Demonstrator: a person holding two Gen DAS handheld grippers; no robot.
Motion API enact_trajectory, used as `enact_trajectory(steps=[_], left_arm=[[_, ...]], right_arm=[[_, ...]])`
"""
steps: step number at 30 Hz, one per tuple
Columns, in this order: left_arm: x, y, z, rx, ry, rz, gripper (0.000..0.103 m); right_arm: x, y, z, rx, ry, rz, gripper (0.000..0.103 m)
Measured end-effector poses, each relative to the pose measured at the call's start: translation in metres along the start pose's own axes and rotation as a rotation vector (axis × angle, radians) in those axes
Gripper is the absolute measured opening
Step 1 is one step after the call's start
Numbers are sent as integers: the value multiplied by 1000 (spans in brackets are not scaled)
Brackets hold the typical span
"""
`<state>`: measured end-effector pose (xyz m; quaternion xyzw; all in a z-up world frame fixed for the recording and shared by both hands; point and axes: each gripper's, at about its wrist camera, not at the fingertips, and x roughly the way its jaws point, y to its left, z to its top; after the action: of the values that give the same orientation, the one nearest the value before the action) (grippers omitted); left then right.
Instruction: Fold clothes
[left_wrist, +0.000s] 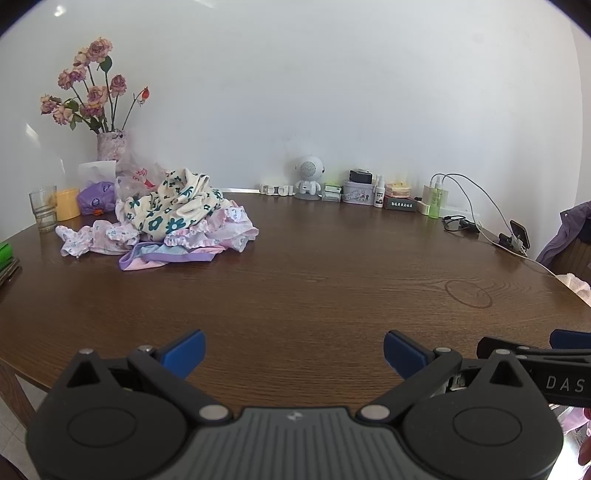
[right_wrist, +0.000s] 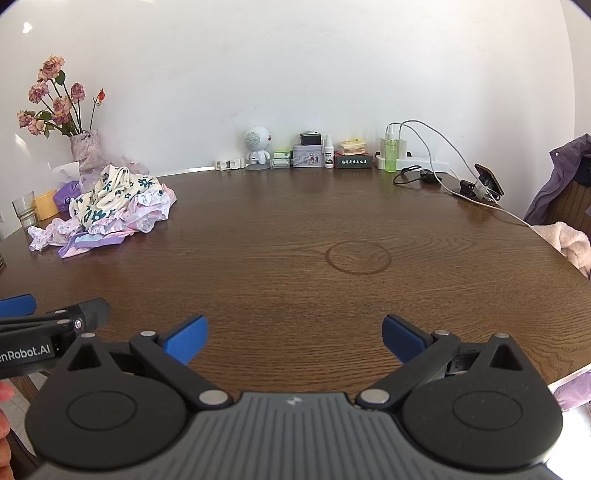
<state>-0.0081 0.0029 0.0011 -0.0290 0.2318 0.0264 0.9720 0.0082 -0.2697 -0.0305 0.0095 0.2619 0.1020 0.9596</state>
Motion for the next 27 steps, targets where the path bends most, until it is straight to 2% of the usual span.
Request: enact_trajectory(steps=[27], left_arm=[[-2,-1,-2,0,0,4,103]], right_arm=[[-2,0,0,-6,0,4,103]])
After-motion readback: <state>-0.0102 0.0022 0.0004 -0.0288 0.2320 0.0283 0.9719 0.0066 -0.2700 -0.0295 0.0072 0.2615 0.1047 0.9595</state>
